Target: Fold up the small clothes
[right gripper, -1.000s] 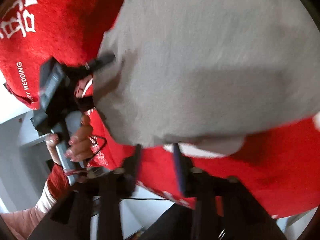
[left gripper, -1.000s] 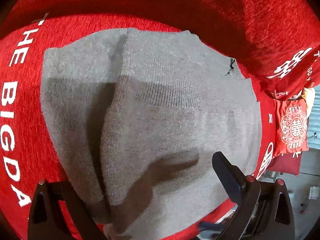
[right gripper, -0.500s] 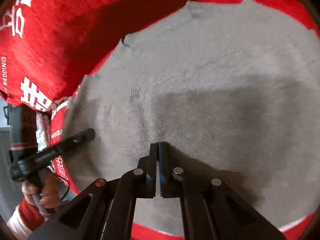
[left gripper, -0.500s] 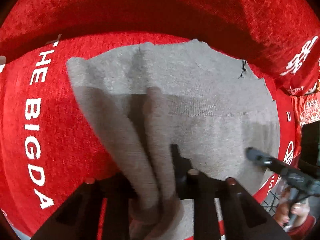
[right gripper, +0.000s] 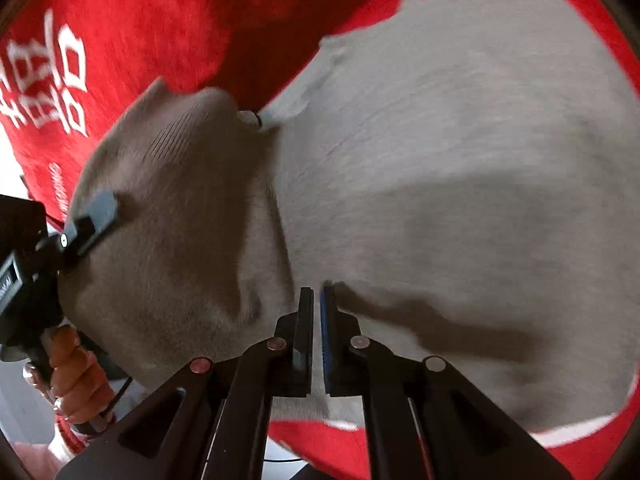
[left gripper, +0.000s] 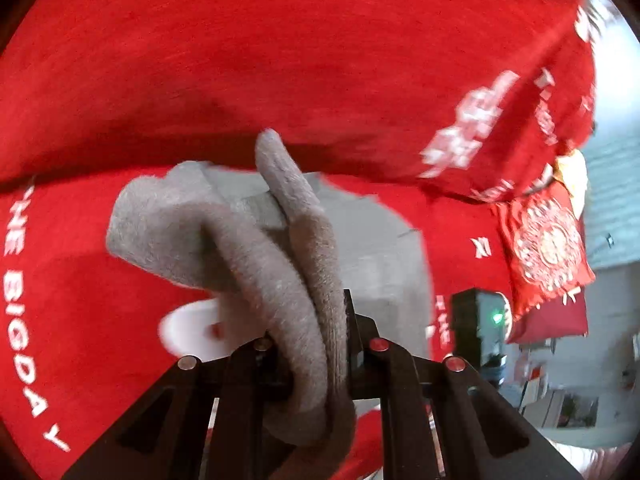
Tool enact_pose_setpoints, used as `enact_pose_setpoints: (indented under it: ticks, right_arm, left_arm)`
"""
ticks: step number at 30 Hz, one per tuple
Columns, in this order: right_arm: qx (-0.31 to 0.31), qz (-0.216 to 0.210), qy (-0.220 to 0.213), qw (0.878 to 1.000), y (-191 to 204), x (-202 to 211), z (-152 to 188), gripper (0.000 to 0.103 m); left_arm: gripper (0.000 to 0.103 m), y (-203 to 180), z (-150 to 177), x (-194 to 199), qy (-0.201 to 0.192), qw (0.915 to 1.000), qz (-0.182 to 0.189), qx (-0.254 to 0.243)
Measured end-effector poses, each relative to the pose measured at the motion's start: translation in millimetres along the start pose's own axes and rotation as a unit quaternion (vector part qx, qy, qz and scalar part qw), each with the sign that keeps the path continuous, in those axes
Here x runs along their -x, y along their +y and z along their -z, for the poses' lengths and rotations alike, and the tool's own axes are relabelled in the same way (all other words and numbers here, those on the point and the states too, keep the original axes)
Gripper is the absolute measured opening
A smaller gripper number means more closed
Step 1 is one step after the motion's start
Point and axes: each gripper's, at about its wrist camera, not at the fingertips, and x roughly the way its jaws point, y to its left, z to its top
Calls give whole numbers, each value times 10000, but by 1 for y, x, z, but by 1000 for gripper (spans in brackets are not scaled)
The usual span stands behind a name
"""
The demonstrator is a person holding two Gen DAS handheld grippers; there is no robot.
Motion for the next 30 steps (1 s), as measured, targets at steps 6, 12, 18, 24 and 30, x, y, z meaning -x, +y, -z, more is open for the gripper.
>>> enact_pose_setpoints:
  ticks: [6,12,18,24,30]
  right_arm:
    - [-457,-117,-330,9983,-58,54,2,5]
    - [-1166,-467,-382,9913,-117,68,7,8]
    - [-1206,-655,-315,9900,-140,84,3,9]
    - [-1282,-900,-434,9867,-150,103,-3,48]
    - [-1971,-1635,-728,9639,-176,113,-1,58]
  left_arm:
    - [16,-95,-9,-72,207,9977,27,-645]
    - [17,-132,7,-168,677,9903,-689,-997]
    - [17,-138,21,-183,714,9830,-1211,-1176]
    - [103,-146,17,-142,107,9757,-1736,-1330]
    - [103,-116,17,-82,-387,9697,-2248,-879]
